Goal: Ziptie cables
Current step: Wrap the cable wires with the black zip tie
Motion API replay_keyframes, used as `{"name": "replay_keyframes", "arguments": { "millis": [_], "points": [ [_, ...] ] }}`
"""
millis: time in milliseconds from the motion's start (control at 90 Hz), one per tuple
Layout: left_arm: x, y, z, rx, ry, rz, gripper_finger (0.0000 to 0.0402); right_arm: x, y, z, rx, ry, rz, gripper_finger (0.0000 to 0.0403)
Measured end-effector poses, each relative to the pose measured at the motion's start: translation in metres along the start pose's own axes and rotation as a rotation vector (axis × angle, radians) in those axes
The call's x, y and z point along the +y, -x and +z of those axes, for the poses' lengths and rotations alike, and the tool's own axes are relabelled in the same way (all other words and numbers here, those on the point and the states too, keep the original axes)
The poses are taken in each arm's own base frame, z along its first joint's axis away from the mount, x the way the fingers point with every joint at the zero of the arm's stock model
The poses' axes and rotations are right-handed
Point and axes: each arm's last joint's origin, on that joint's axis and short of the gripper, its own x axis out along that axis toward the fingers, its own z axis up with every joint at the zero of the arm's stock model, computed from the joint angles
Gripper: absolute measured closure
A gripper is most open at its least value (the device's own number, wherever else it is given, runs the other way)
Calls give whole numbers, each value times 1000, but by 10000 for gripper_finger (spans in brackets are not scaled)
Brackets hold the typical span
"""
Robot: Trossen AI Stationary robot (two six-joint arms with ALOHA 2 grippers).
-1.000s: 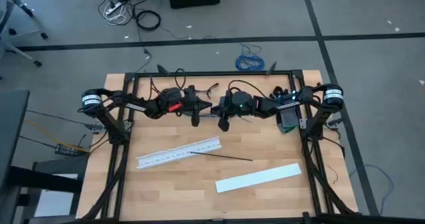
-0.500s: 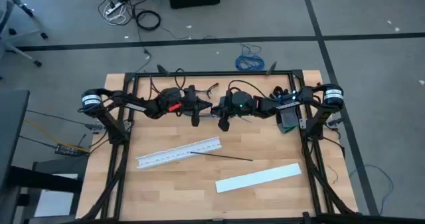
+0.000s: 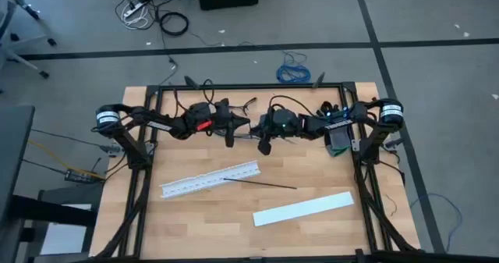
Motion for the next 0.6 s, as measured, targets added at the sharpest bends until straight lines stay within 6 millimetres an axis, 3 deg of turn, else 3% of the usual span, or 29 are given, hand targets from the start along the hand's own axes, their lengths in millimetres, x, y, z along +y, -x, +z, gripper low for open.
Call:
{"name": "replay_keyframes", "arguments": {
  "millis": [333, 600],
  "points": [
    [-2, -9, 17, -51, 28, -49, 401, 0, 0, -1, 6, 0, 0, 353],
    [-2, -10, 19, -57, 32, -52, 401, 0, 0, -2, 17, 1, -13, 353]
  ]
}}
